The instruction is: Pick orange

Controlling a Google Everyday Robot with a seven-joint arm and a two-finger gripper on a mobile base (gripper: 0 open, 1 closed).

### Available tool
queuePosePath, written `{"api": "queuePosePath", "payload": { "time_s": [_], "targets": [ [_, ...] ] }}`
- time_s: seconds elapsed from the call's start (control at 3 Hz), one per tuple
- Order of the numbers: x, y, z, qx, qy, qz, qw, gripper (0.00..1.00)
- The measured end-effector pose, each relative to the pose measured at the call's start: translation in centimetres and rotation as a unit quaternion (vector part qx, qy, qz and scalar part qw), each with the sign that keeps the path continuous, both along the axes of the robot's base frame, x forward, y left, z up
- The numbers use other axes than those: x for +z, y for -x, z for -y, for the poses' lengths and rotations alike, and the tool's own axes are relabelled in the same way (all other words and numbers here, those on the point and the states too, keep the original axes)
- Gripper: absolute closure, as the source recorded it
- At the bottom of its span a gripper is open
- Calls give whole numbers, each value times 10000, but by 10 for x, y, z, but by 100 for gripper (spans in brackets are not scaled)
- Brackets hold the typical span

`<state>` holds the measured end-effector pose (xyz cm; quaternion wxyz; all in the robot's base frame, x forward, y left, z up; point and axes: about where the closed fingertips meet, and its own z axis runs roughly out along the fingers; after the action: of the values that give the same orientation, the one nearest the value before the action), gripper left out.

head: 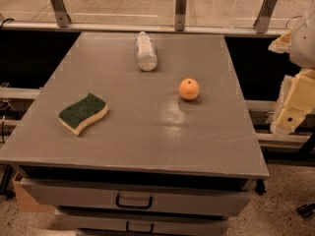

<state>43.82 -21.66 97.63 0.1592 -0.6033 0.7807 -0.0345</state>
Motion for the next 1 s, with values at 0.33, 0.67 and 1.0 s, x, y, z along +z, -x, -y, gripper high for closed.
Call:
{"api": "queuePosePath", "payload": {
  "time_s": [0.33,0.67,1.0],
  "targets": [
    [1,-1,-1,15,-25,20,10000,0],
    [-19,-16,-38,373,-426,-51,9984,0],
    [-43,-50,-82,739,-920,-160,9929,0]
  ]
}}
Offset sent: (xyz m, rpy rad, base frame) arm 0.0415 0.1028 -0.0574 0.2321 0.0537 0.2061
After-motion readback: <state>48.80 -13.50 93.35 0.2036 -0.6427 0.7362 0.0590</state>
